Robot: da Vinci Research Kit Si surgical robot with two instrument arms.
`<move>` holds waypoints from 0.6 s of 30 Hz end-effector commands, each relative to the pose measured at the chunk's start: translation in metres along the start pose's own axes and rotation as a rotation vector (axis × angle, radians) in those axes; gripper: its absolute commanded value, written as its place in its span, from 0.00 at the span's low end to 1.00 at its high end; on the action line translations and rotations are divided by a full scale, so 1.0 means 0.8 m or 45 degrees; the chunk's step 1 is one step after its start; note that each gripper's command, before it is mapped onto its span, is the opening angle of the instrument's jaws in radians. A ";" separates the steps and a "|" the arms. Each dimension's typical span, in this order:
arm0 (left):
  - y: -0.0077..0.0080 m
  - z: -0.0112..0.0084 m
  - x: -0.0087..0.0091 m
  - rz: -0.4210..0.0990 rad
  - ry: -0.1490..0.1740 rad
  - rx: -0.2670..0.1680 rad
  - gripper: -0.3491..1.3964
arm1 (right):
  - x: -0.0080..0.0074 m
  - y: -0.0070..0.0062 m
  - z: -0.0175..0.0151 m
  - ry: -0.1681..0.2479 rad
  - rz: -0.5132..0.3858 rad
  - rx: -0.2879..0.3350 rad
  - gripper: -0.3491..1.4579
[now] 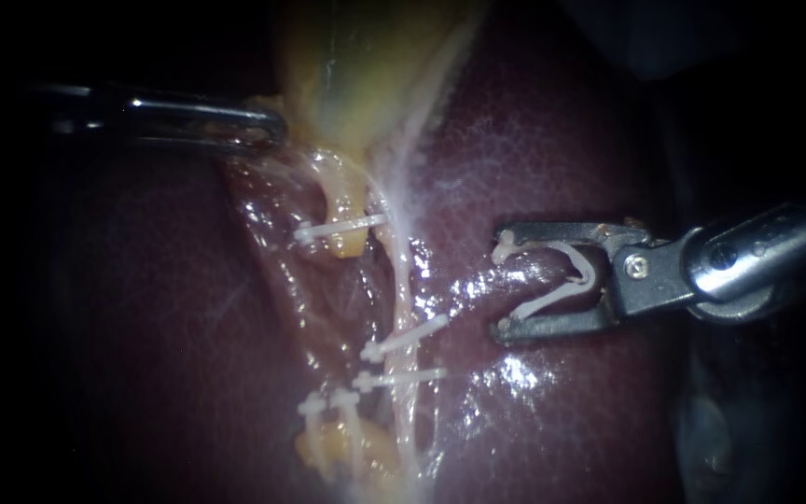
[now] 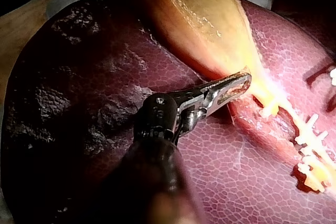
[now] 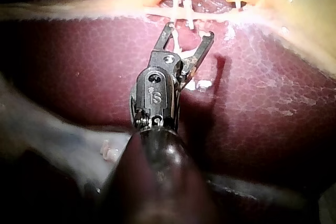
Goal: Clipping third clip right tube
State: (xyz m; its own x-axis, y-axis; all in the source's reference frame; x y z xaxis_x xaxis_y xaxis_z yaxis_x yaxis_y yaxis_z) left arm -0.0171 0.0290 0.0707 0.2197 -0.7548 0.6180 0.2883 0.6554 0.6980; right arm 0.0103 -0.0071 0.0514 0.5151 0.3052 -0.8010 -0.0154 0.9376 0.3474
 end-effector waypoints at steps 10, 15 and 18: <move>-0.0002 -0.0001 0.0004 0.000 -0.006 -0.008 0.00 | 0.0001 0.0000 0.0010 0.010 0.113 0.027 0.47; -0.0003 0.0002 0.0006 0.001 -0.007 -0.011 0.00 | -0.0003 0.0001 0.0026 0.022 0.244 0.069 0.47; -0.0004 0.0005 0.0007 0.002 -0.007 -0.013 0.00 | -0.0010 0.0002 0.0038 0.029 0.326 0.093 0.47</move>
State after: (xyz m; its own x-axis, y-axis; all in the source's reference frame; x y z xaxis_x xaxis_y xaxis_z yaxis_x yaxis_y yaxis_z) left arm -0.0174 0.0283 0.0710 0.2141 -0.7540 0.6210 0.2976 0.6559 0.6937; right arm 0.0126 -0.0078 0.0539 0.4807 0.5485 -0.6842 -0.0844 0.8056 0.5864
